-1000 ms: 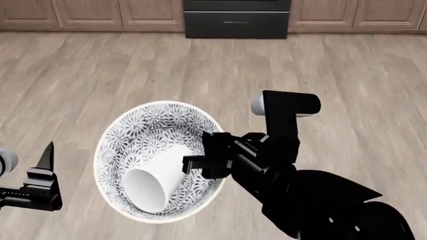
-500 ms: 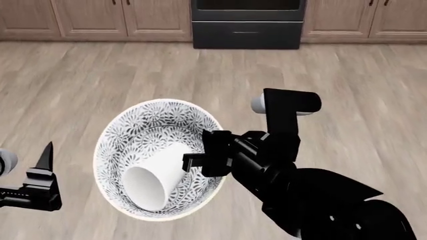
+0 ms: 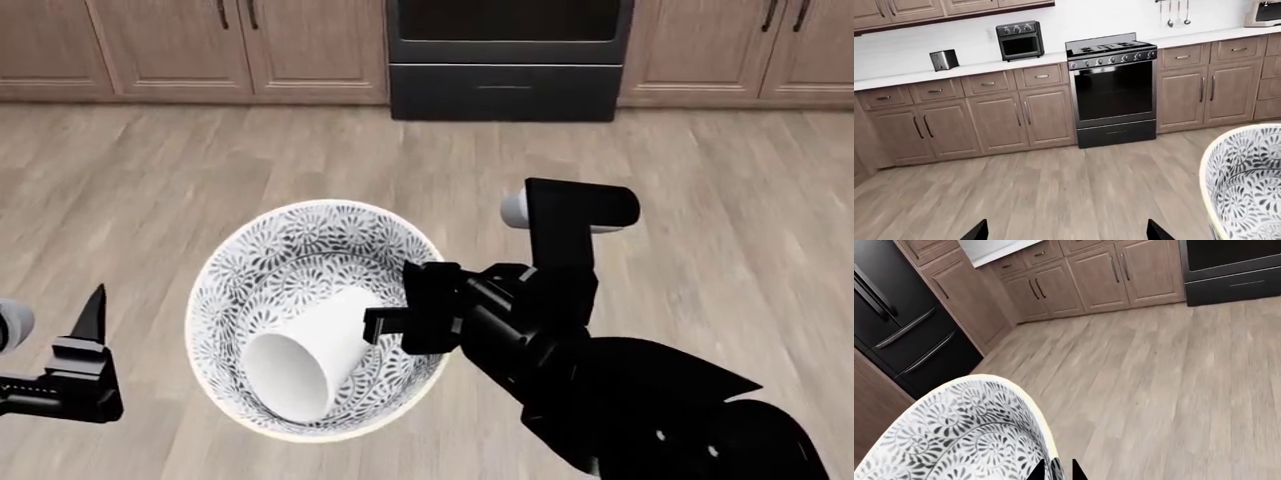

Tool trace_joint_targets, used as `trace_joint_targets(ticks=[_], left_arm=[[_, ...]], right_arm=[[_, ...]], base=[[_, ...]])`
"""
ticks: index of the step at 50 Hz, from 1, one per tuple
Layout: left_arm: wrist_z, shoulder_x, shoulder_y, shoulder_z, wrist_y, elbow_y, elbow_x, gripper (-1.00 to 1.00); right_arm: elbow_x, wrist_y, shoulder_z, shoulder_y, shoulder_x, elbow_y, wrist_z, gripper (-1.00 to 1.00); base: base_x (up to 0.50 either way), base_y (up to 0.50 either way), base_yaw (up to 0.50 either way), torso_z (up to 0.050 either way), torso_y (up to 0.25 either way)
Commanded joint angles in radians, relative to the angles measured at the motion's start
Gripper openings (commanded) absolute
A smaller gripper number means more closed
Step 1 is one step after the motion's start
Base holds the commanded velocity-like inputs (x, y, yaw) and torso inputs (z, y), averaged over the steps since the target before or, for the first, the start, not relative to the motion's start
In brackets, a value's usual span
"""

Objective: Place the cup inside the bowl on the dining table and move the bowl to any counter.

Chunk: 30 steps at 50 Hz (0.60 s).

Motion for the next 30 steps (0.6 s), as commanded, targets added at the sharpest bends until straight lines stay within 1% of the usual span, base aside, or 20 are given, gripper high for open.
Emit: trace_joint_targets(ticks=[1, 7, 14, 30], left_arm=[[0.004, -0.019, 0.013, -0.005, 0.012, 0.012, -0.003, 1.00], [0.003, -0.008, 0.007, -0.004, 0.005, 0.004, -0.001, 1.00], [0.002, -0.015, 0.012, -0.007, 0.010, 0.009, -0.002, 1.00], [0.001, 0.000, 0.004, -0.007, -0.002, -0.002, 0.001, 1.00]], right_arm=[[0.007, -0.003, 0.003, 0.007, -0.002, -0.003, 0.013, -1.00], [0.006, -0.004, 0.000, 0.007, -0.003, -0.001, 0.012, -1.00], [0.001, -0.011, -0.003, 0.005, -0.003, 0.006, 0.009, -1.00], [-0.002, -0.010, -0.009, 0.013, -0.002, 0.015, 0.010, -1.00]], base=[[0.50, 0.00, 0.00, 0.000, 0.000], [0.50, 0.00, 0.00, 0.000, 0.002], [0.50, 0.02, 0.00, 0.000, 0.001], [0.50, 0.16, 0.00, 0.000, 0.001]])
